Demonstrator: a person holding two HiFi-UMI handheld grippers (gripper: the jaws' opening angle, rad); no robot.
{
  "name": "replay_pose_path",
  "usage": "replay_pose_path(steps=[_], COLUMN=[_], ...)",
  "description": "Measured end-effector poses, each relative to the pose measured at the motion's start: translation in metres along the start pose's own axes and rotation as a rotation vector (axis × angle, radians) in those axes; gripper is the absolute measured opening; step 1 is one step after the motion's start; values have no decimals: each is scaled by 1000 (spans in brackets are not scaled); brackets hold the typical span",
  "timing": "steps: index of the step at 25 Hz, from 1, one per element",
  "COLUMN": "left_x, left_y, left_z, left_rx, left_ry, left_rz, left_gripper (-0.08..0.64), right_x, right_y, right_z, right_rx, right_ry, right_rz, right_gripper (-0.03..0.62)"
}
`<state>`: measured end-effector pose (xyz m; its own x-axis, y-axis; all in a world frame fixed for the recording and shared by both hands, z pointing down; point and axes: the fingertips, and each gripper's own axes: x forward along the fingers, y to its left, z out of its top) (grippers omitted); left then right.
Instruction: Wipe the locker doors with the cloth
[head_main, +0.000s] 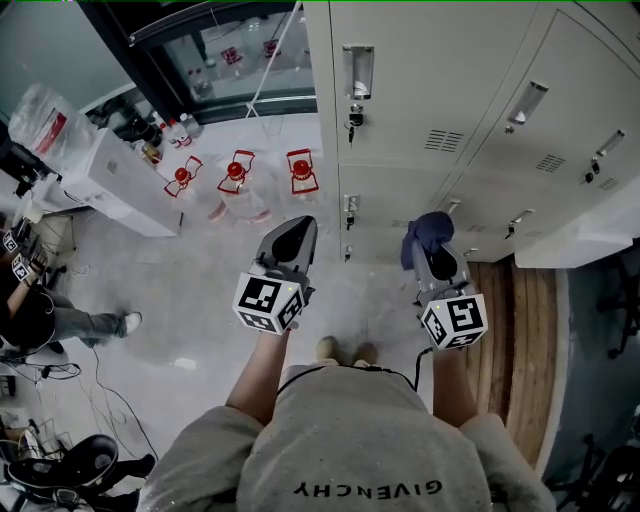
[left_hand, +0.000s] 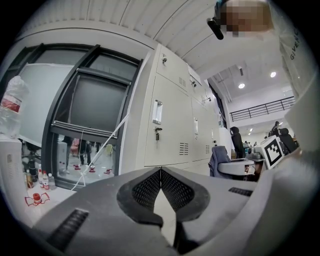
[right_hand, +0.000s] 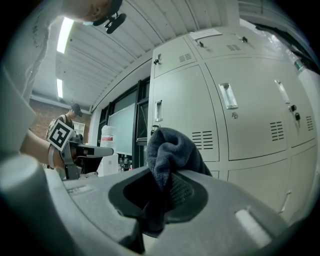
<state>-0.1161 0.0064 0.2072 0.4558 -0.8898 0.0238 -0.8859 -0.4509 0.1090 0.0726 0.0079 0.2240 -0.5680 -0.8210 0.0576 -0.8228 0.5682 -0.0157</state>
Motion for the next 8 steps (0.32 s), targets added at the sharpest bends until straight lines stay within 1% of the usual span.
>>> replay_pose_path(steps=[8], left_x=[-3], left_y=[5], left_z=[-2], left_rx=[1], left_ry=[0], left_rz=[-2], left_gripper=[-2], right_x=[1], right_y=[2], right_z=[-7], right_rx=[30], right_ry=[1], right_rz=[-5], right_gripper=[52])
